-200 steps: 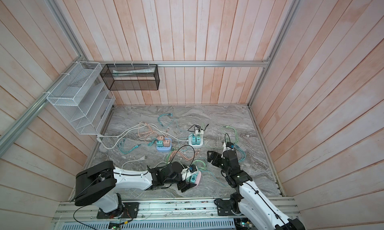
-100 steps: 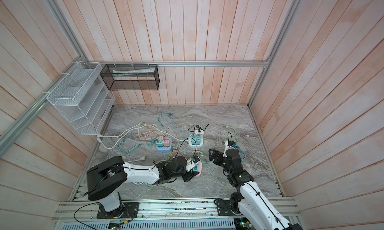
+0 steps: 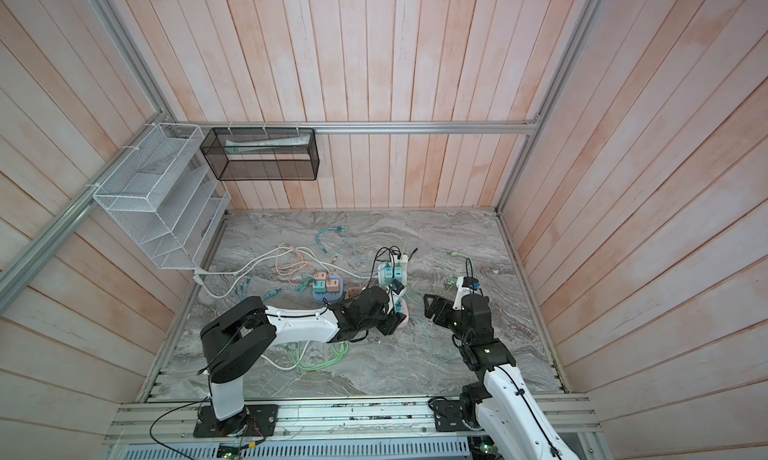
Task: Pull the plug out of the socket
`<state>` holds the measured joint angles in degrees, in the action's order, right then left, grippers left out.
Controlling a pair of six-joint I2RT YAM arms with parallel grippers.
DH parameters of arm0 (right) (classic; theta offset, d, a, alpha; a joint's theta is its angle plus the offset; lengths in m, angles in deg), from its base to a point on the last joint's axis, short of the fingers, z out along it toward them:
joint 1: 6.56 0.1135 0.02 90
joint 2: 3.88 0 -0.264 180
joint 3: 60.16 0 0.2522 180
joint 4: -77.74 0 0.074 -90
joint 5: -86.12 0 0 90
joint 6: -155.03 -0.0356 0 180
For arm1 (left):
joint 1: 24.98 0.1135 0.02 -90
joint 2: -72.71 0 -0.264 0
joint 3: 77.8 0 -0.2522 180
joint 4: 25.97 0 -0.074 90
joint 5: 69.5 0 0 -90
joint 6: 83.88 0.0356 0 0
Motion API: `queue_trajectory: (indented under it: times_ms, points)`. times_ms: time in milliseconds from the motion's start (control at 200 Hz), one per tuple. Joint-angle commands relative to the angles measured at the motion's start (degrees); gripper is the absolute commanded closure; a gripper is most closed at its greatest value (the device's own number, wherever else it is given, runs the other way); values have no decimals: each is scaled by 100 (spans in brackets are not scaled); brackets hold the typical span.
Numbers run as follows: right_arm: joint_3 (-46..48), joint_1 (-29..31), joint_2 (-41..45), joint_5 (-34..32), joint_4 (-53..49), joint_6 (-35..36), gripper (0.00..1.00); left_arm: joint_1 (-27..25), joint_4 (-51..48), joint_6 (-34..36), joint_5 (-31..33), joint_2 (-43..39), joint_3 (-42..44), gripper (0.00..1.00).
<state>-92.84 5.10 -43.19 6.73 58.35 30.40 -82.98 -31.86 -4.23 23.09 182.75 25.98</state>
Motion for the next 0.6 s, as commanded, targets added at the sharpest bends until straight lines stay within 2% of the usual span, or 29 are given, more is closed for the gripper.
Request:
queue_trajectory:
  times_ms: [0,70,240,595]
  points:
    - [212,92,70,486,5,-122,19,37,-169,-263,-253,31,-119,30]
    - [353,160,132,481,7,-239,22,42,-74,-184,-359,-37,-85,23]
    - [651,236,128,516,181,-512,28,19,141,-8,-612,-194,94,15]
    - [362,710,11,248,-145,-500,42,24,308,265,-554,-905,922,13]
